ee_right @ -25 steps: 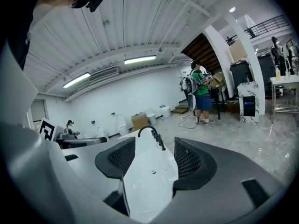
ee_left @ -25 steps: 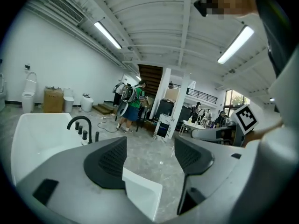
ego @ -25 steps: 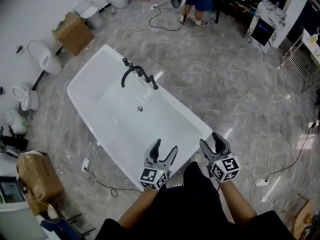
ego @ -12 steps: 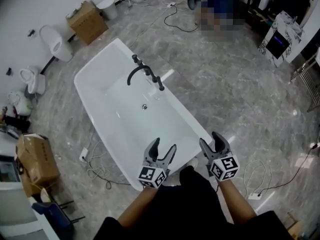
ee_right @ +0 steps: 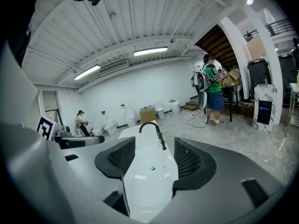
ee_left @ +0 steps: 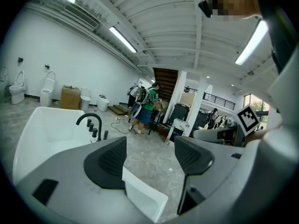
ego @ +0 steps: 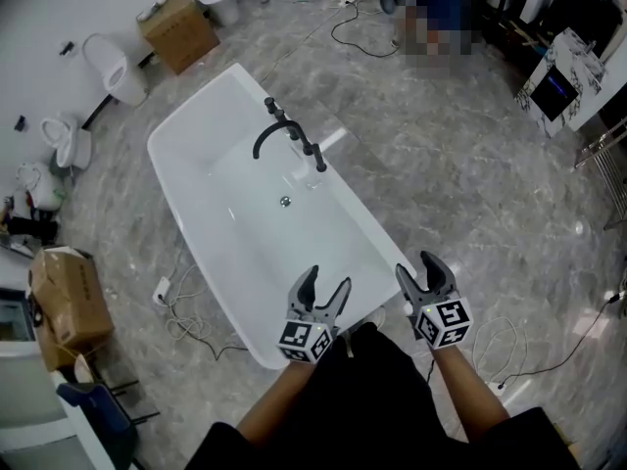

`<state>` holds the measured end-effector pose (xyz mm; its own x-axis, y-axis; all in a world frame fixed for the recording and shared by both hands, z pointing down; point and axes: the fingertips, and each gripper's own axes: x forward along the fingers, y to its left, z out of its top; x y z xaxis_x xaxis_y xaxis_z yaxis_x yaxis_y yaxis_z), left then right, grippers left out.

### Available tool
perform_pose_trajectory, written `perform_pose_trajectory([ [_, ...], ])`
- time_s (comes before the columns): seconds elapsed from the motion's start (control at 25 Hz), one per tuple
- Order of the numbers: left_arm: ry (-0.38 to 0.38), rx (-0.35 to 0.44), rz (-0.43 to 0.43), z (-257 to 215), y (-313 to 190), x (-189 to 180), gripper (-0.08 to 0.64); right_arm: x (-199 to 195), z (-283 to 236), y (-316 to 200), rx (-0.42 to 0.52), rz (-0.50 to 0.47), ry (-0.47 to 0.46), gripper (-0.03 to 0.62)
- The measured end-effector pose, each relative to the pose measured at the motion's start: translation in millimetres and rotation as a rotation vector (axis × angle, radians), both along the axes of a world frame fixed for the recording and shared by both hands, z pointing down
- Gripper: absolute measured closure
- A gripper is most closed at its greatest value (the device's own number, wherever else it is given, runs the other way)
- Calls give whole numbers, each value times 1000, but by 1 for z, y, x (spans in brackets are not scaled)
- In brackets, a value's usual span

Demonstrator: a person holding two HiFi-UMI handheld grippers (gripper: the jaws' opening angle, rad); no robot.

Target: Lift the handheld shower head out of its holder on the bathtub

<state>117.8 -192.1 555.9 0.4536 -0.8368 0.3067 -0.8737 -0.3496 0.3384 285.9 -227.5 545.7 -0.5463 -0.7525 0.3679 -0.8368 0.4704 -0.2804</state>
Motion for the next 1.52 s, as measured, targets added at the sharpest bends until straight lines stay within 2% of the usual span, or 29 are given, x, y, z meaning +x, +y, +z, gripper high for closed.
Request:
perform_pose_trajectory([
  [0.24, -21, 2, -18, 35, -43, -30, 264, -24, 0, 14, -13, -6, 8, 360],
  [0.52, -45, 13, -5, 73, -105, -36, 264, -38, 2, 29, -29, 1, -6, 360],
  [0.92, -96, 0, -23, 137, -173, -52, 261, -52, 32, -6, -34, 4, -6, 360],
  [1.16, -63, -45, -145, 182, -206, -70, 259, -51, 56, -31, -48, 7, -17, 360],
  [1.32, -92, -60, -140, 205, -238, -74, 258, -54, 72, -54, -51, 5, -4, 360],
  [1.52, -130, -57, -90, 223, -276, -68, 258, -57, 98, -72, -82, 8, 8, 360],
])
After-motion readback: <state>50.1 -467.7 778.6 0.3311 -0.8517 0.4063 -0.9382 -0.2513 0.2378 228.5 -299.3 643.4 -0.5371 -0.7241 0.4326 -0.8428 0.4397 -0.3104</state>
